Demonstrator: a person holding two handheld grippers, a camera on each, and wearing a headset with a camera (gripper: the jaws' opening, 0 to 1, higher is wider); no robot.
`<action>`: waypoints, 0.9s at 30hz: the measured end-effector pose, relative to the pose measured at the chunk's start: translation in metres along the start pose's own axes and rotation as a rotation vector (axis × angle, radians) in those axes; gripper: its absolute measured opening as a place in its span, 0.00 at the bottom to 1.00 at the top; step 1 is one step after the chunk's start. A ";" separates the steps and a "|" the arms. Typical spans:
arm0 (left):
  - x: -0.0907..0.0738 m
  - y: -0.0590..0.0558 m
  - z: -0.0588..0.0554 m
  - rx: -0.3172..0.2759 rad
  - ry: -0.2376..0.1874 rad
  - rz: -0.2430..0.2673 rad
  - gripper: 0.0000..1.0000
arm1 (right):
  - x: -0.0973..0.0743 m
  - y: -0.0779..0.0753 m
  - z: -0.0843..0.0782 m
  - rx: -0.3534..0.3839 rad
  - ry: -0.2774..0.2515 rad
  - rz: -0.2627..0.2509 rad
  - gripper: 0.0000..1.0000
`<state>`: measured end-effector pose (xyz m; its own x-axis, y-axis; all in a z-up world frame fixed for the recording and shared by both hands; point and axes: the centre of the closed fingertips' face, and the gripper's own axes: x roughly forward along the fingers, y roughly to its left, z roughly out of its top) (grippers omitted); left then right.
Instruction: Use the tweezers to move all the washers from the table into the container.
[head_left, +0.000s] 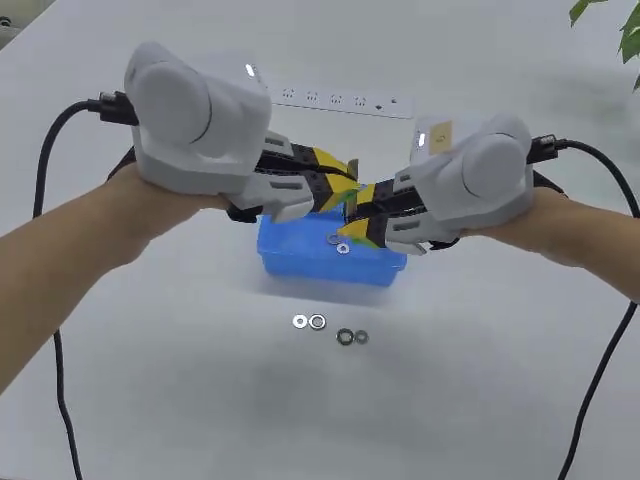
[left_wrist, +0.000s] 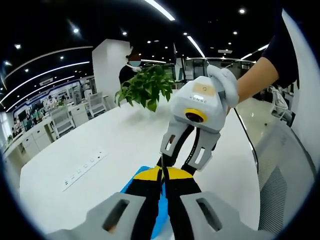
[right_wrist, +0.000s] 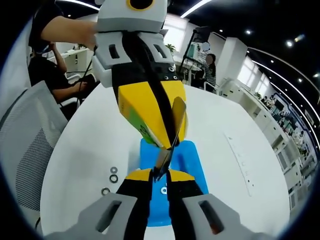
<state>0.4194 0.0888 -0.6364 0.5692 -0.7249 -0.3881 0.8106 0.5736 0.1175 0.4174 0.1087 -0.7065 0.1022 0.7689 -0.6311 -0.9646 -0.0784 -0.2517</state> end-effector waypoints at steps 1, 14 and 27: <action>-0.002 0.000 0.002 0.001 -0.003 0.002 0.06 | -0.002 0.001 0.003 0.005 -0.006 -0.003 0.14; -0.024 -0.013 0.004 0.022 -0.004 0.006 0.06 | -0.027 0.014 0.006 0.105 -0.019 -0.090 0.26; -0.050 -0.040 -0.042 -0.022 0.030 0.030 0.06 | -0.047 0.036 -0.017 0.299 -0.021 -0.163 0.31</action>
<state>0.3529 0.1179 -0.6597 0.5881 -0.6958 -0.4123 0.7901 0.6032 0.1091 0.3818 0.0588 -0.6987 0.2589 0.7692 -0.5842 -0.9649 0.2338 -0.1198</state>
